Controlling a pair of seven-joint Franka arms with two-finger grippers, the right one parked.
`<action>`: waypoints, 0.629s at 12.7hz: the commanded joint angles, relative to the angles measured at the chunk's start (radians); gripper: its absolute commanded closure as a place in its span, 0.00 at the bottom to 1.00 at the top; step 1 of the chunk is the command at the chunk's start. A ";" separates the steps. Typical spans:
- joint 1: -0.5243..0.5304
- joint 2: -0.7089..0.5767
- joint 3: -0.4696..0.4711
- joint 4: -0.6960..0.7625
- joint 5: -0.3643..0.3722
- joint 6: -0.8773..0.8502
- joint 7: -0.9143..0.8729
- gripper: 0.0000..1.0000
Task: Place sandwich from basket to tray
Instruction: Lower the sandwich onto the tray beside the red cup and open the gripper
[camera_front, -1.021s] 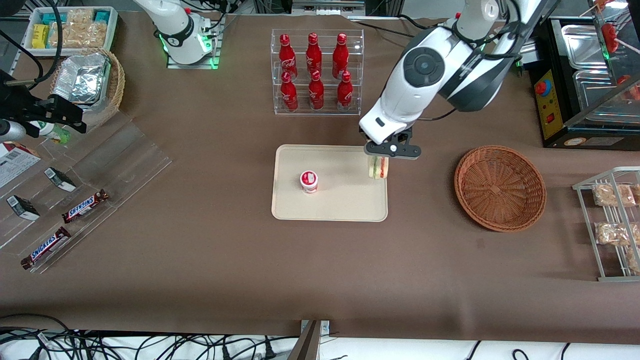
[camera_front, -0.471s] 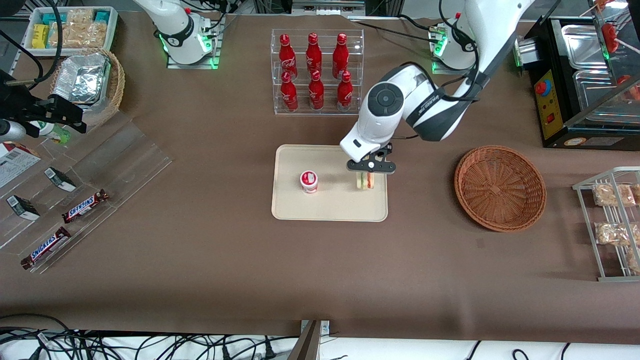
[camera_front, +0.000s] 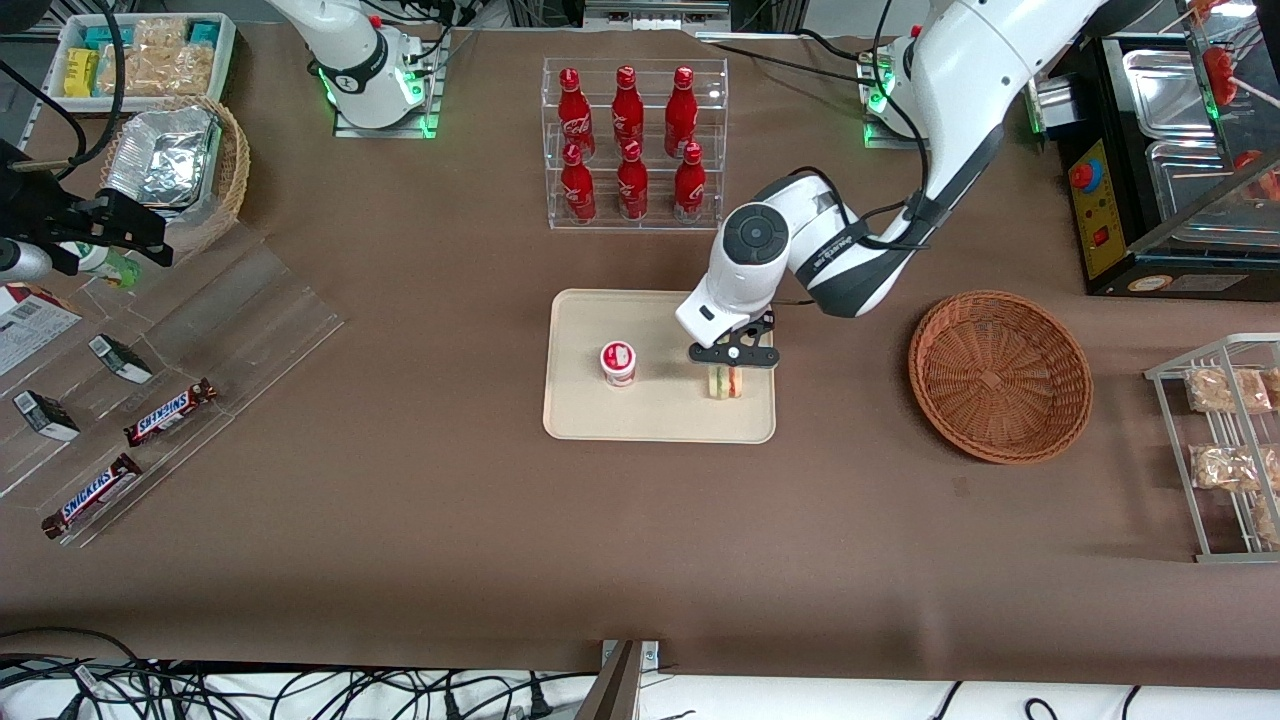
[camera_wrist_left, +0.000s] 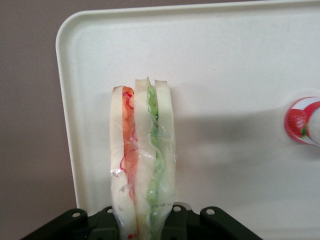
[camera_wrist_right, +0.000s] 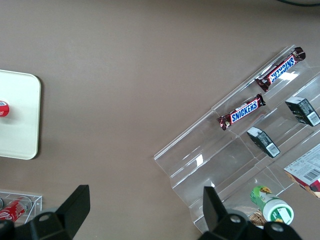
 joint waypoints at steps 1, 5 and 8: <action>-0.010 0.034 0.000 0.029 0.048 0.024 -0.036 1.00; -0.016 0.045 0.001 0.029 0.048 0.027 -0.036 0.66; -0.064 0.048 0.043 0.029 0.048 0.026 -0.038 0.00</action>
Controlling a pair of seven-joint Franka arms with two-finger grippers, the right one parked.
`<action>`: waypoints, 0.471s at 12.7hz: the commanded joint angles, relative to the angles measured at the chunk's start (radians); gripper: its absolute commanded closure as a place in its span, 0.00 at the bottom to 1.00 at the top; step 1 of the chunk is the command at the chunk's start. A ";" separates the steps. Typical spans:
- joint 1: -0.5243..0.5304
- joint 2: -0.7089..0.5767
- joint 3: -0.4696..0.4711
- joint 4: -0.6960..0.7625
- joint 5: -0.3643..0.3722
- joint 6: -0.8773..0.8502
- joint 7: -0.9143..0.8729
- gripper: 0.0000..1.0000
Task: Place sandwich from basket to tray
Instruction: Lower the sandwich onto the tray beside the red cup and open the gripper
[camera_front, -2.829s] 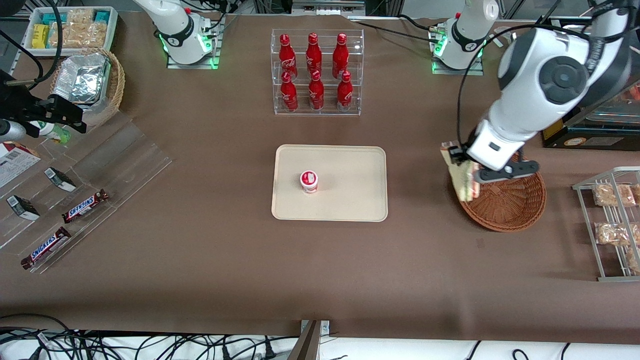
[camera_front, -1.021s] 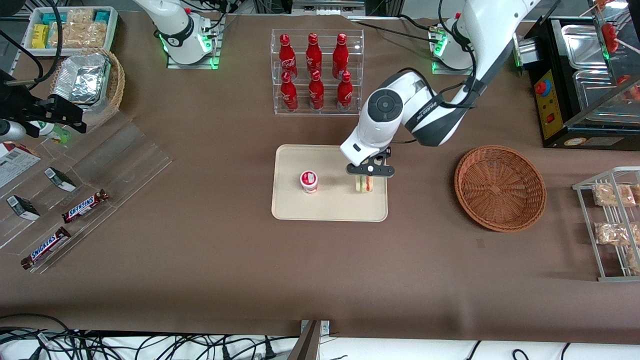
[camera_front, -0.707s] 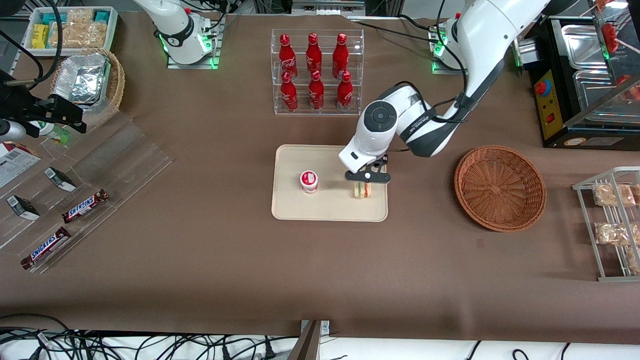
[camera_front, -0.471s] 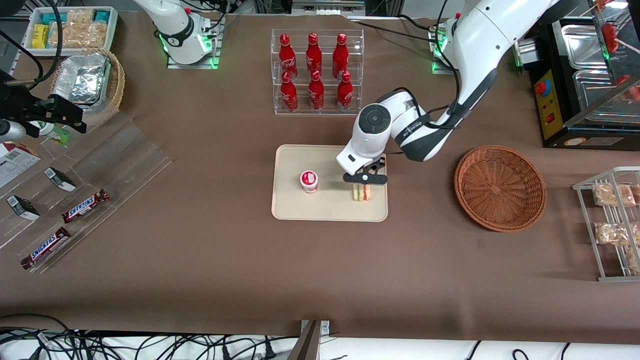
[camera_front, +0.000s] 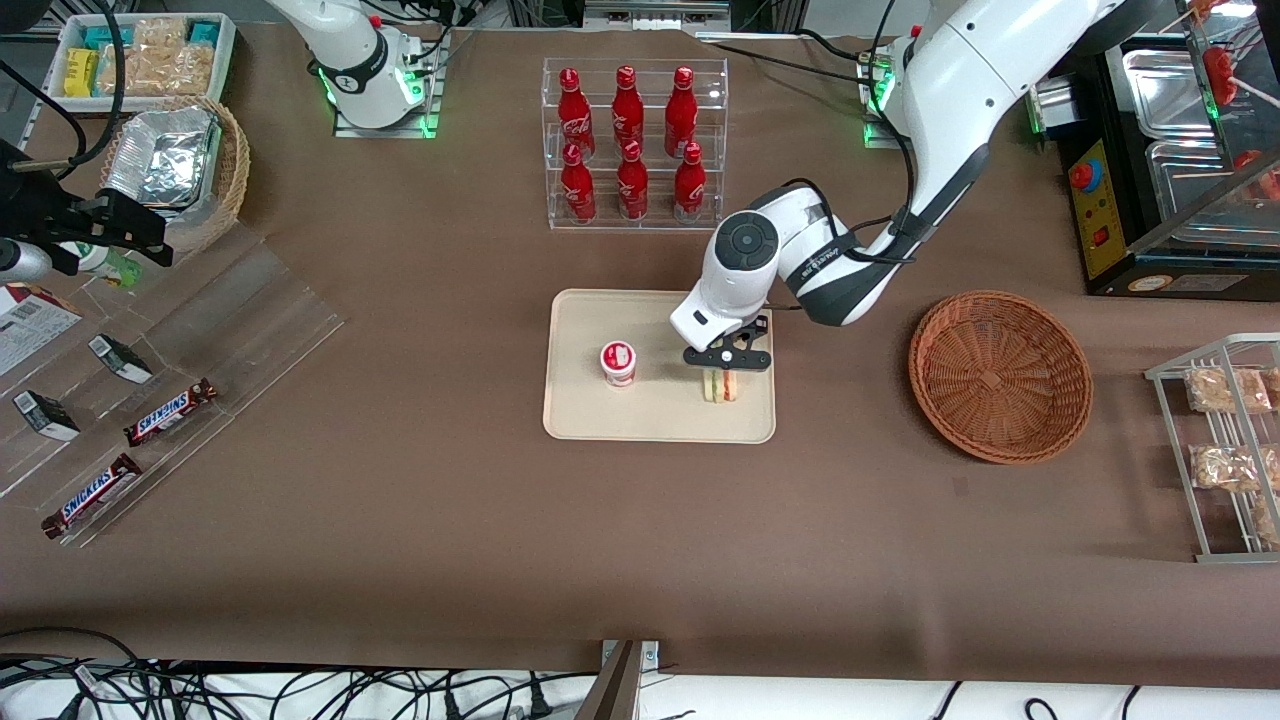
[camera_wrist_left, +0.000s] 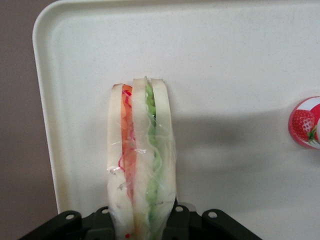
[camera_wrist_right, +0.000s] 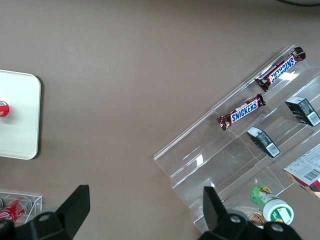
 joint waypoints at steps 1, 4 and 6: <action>-0.051 0.015 0.035 0.025 0.026 -0.003 -0.027 0.00; -0.045 -0.004 0.034 0.029 0.022 -0.014 -0.037 0.00; -0.038 -0.012 0.031 0.081 0.009 -0.073 -0.037 0.00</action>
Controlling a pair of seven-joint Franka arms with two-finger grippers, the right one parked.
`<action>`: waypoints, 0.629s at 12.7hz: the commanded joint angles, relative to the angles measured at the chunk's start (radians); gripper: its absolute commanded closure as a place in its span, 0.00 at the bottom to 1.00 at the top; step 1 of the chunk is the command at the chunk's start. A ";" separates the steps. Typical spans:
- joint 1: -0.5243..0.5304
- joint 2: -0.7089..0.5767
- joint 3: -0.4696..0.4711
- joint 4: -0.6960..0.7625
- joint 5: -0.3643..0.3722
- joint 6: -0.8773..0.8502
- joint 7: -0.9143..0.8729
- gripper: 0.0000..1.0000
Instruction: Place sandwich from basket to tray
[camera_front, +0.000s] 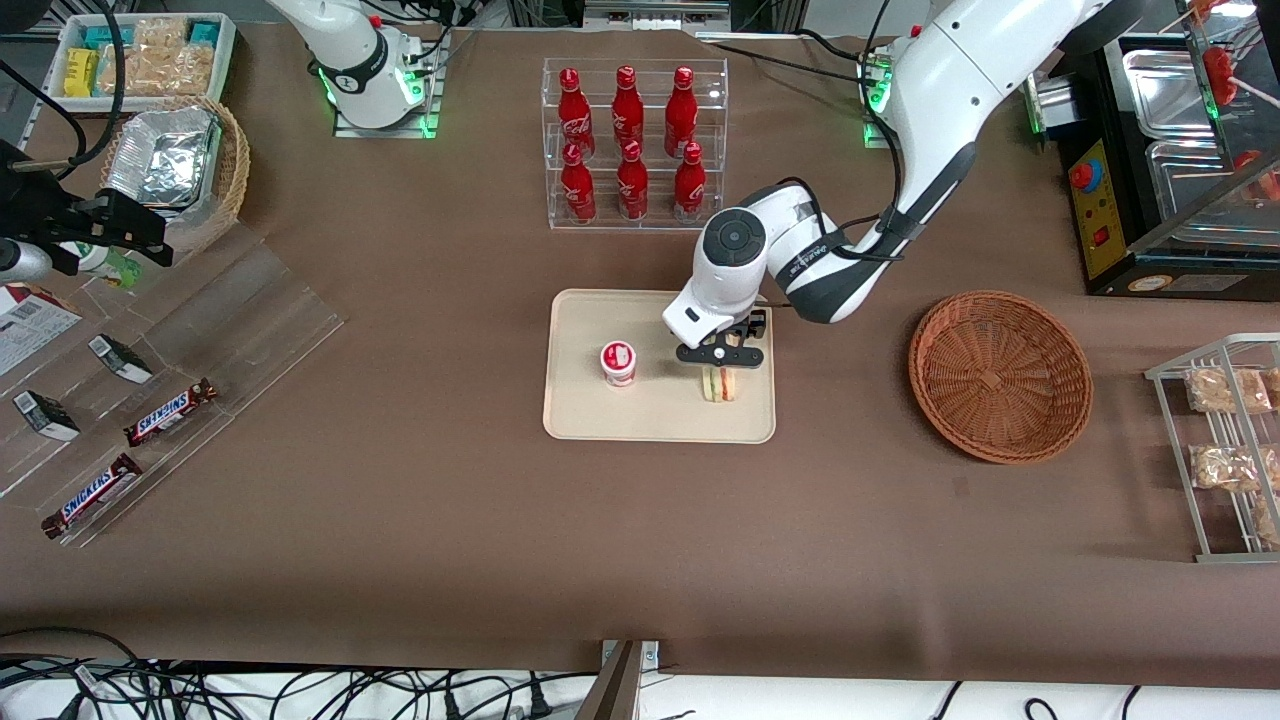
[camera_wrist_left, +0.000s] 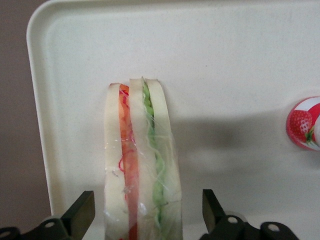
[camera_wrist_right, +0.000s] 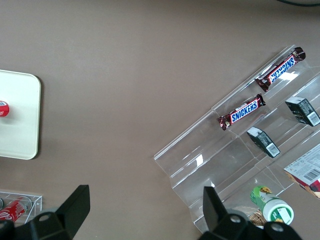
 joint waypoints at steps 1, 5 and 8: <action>-0.006 -0.014 0.003 0.103 0.006 -0.134 -0.020 0.00; -0.002 -0.030 -0.003 0.233 0.005 -0.293 -0.077 0.00; 0.030 -0.073 -0.002 0.298 -0.046 -0.374 -0.082 0.00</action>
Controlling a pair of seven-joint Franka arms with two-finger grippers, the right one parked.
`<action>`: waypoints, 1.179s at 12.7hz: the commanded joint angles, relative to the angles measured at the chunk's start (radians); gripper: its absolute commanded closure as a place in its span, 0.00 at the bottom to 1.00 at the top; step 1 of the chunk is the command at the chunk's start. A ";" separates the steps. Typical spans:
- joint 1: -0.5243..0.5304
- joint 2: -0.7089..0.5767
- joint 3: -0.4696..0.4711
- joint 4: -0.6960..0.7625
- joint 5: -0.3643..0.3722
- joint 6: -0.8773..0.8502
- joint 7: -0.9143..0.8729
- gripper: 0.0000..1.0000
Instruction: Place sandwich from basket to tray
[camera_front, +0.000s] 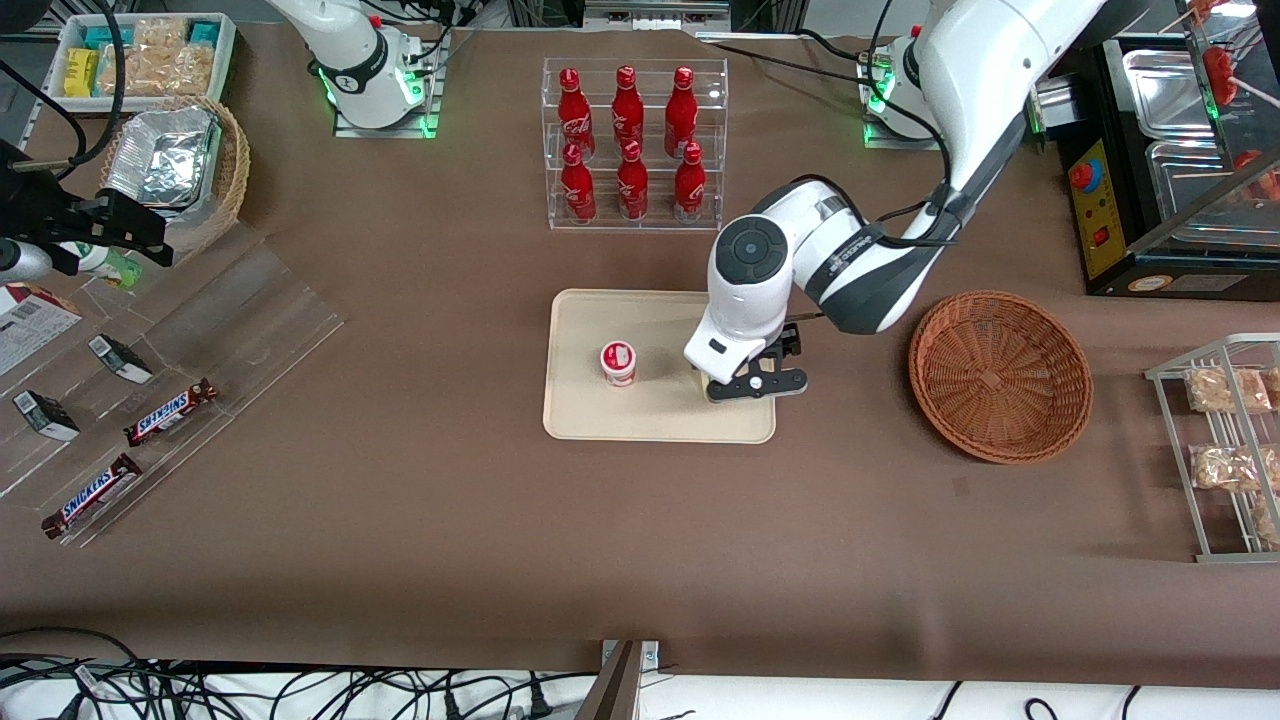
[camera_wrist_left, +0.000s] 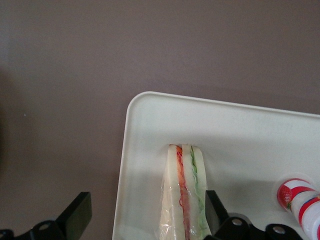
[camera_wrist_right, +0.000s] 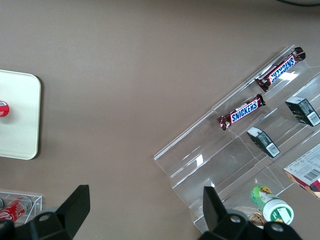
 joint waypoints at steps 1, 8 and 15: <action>0.037 -0.044 0.000 0.061 -0.049 -0.102 -0.003 0.00; 0.152 -0.153 -0.003 0.107 -0.118 -0.207 0.015 0.00; 0.254 -0.278 0.044 0.099 -0.267 -0.287 0.274 0.00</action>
